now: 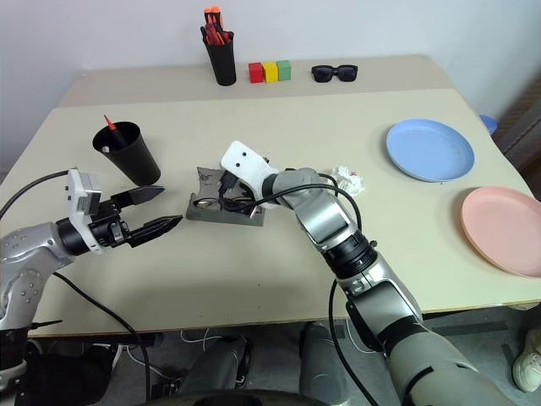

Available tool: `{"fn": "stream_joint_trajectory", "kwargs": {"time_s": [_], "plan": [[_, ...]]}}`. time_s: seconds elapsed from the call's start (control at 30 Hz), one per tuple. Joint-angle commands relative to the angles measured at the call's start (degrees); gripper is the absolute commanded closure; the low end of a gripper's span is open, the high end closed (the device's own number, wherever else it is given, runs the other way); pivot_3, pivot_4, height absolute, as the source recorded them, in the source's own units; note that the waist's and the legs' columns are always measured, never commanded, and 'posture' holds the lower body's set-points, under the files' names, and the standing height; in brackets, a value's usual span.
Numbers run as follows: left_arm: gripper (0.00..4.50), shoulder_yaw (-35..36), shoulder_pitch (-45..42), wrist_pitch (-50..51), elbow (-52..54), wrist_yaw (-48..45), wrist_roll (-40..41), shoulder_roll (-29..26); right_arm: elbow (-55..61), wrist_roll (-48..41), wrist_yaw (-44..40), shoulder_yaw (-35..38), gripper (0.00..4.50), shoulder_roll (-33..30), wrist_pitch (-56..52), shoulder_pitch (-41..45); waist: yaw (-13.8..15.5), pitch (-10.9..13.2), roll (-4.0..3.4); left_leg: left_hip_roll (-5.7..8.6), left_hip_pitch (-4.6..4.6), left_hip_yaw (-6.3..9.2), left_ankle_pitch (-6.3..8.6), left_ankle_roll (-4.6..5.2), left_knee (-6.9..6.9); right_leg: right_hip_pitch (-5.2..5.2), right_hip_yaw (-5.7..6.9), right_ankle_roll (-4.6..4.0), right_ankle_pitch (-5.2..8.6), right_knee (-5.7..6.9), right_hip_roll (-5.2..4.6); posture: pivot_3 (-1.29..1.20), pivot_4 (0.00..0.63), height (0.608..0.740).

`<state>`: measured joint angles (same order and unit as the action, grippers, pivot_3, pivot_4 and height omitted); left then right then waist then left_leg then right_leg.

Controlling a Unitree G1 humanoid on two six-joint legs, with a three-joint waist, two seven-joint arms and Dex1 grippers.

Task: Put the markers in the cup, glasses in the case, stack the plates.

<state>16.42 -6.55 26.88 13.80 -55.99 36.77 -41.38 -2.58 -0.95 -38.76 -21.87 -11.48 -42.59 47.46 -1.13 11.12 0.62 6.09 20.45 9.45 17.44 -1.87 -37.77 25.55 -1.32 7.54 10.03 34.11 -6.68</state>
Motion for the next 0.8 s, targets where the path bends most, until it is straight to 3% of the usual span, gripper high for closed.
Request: {"fn": "stream_joint_trajectory", "kwargs": {"time_s": [0.03,0.17,0.27,0.5,0.67,0.8], "plan": [[0.0,-0.17,-2.37,-1.67,-0.39,1.12,-0.54,0.71,5.06,-5.61,-1.38,5.8,0.02,1.88,2.11,0.82,0.03,0.0,0.0,0.0,0.0,0.0,0.0,0.0,0.0,0.0,0.0,0.0,0.0,0.0,0.0,0.0,0.15,0.74],[0.0,-2.34,-7.61,-3.79,-3.92,4.42,-4.14,2.58,7.39,-13.8,-1.75,14.69,0.02,3.91,3.41,0.44,0.29,0.0,0.0,0.0,-0.02,0.02,-0.02,-0.03,0.01,-0.02,0.01,-0.01,-0.01,-0.01,0.0,0.0,0.15,0.74],[0.86,-5.46,-13.36,-5.31,-7.82,7.88,-8.1,4.87,7.13,-16.68,-0.23,20.14,0.0,3.08,4.97,-0.77,0.55,-0.02,0.03,0.02,-0.02,0.02,-0.03,-0.04,0.0,-0.07,0.01,-0.01,-0.02,-0.02,0.0,0.0,0.15,0.74],[4.45,-14.21,-32.39,-4.25,-22.8,15.46,-17.54,12.38,9.89,-17.73,-0.93,20.04,0.0,-2.14,6.09,-6.65,0.05,-0.03,0.06,0.08,0.01,-0.01,-0.03,-0.05,-0.01,-0.07,0.06,-0.01,-0.02,-0.04,-0.01,0.0,0.15,0.74],[4.45,-18.97,-44.21,-5.78,-37.66,16.36,-23.54,15.92,11.0,-17.39,0.93,19.11,0.0,-1.79,6.09,-7.57,-0.68,-0.03,0.06,0.06,0.0,-0.05,-0.08,-0.13,0.05,0.01,0.04,-0.01,-0.03,-0.02,0.01,0.0,0.15,0.74],[4.45,-22.84,-50.38,0.44,-48.35,13.86,-27.23,16.5,12.34,-17.59,1.88,18.86,0.0,-1.95,5.91,-8.18,-1.01,-0.03,0.06,0.09,0.04,-0.05,-0.07,-0.12,0.04,0.0,0.04,0.0,-0.03,-0.05,-0.01,0.0,0.15,0.74]]}}
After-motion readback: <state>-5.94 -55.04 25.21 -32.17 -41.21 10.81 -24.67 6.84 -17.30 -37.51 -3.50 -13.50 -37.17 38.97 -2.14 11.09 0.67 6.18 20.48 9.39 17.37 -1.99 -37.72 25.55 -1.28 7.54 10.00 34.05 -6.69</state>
